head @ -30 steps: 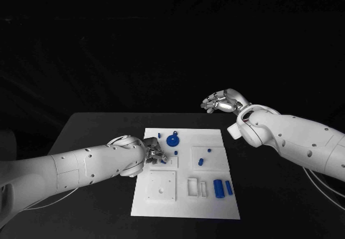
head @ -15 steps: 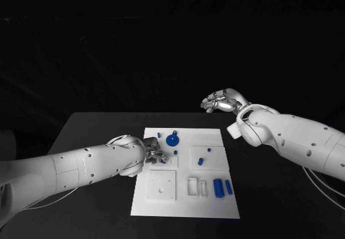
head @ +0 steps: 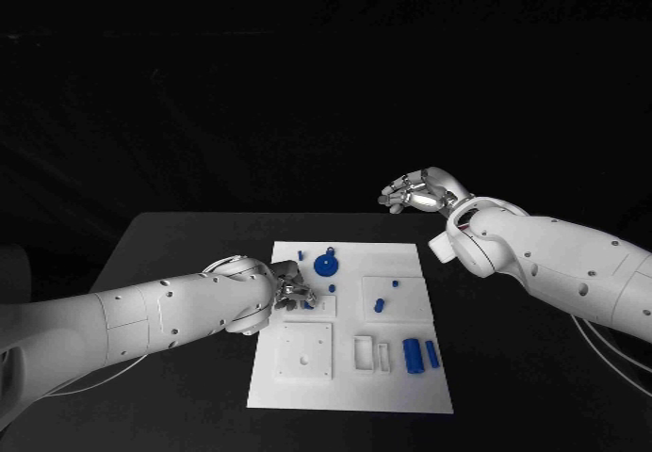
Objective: Assemble the parts on the task board
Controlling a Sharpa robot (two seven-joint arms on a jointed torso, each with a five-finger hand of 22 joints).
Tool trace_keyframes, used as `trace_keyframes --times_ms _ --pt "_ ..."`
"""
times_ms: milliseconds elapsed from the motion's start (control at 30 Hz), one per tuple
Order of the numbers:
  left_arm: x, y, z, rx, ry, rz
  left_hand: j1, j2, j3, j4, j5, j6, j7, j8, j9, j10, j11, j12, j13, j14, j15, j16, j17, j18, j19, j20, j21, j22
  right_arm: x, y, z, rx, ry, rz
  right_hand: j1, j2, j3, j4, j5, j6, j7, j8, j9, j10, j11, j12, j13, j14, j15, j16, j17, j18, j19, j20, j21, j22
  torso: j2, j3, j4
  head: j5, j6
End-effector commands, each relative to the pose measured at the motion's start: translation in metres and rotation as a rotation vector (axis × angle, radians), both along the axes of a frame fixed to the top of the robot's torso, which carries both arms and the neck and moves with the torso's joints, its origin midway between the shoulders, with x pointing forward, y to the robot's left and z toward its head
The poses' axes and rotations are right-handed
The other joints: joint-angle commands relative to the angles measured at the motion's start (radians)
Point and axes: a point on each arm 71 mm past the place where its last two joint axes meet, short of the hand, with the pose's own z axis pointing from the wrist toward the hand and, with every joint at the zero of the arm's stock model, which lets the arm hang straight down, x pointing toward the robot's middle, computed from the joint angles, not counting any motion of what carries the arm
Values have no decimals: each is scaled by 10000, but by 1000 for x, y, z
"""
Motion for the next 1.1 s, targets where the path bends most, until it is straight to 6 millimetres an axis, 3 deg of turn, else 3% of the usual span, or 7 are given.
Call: trace_keyframes --times_ms 33,267,367,400,600,867,1100 --pt "-2 -3 -2 -105 212 -176 -64 64 37 16 60 1907 -1236 77 15 -285 -357 47 15 107 -243 48 -13 95 -57 -1344 36 210 0 2 0 -98 6 209 86 15 -25 -41 56 -52 -2 -10 -15 85 17 -55 -19 17 50 -66 13 146 -16 63 -54 -15 2 -1 2 1 -2" --pt "-2 -3 -2 -132 159 -139 -104 -17 47 -4 -116 1882 -1237 74 60 -331 -362 118 -4 68 -267 90 -61 110 -58 -1356 73 205 0 2 0 -101 17 211 99 13 -38 -26 122 -57 3 -13 -24 99 23 -78 -42 13 58 -88 17 146 -26 75 -68 -22 2 2 -5 -2 1" --pt "-1 -4 -1 -212 72 -103 -140 -138 51 65 -504 1863 -1236 67 106 -365 -361 176 -51 38 -291 126 -132 121 -65 -1361 93 193 0 3 0 -100 19 214 106 9 -44 -24 159 -64 6 -17 -30 101 27 -91 -54 10 61 -100 19 146 -33 79 -77 -25 0 0 -2 -5 4" --pt "-1 -4 -1 -223 51 -95 -173 -285 31 123 -776 1860 -1235 64 124 -373 -355 200 -74 26 -297 144 -161 125 -71 -1362 99 188 0 3 0 -99 19 217 107 7 -46 -23 170 -65 7 -18 -32 102 28 -96 -58 10 62 -103 20 146 -35 81 -80 -26 2 3 0 -8 4" --pt "-1 -4 -1 -215 79 -106 -301 -894 -8 518 -1270 1853 -1233 41 183 -397 -351 274 -177 -9 -317 211 -281 142 -75 -1369 104 170 0 3 0 -100 17 203 107 -9 -66 -20 237 -84 15 -28 -44 103 40 -122 -81 4 68 -125 25 146 -52 90 -95 -32 -1 2 -1 -15 9" --pt "-1 -3 -1 -213 110 -106 -397 -1200 -13 852 -1608 1849 -1235 20 230 -412 -351 331 -265 -38 -336 271 -375 158 -86 -1372 106 168 0 3 0 -98 25 207 97 -27 -95 -16 254 -108 26 -41 -57 98 54 -148 -104 -8 77 -147 27 146 -73 100 -112 -37 4 3 0 -18 4" --pt "-1 -3 -1 -207 129 -105 -376 -1286 7 950 -1761 1846 -1236 11 250 -418 -351 356 -301 -51 -346 297 -412 167 -91 -1375 108 169 0 3 0 -99 37 213 83 -30 -128 -14 212 -122 33 -48 -65 99 59 -167 -121 -16 84 -165 31 146 -87 107 -123 -39 2 0 7 -19 0"
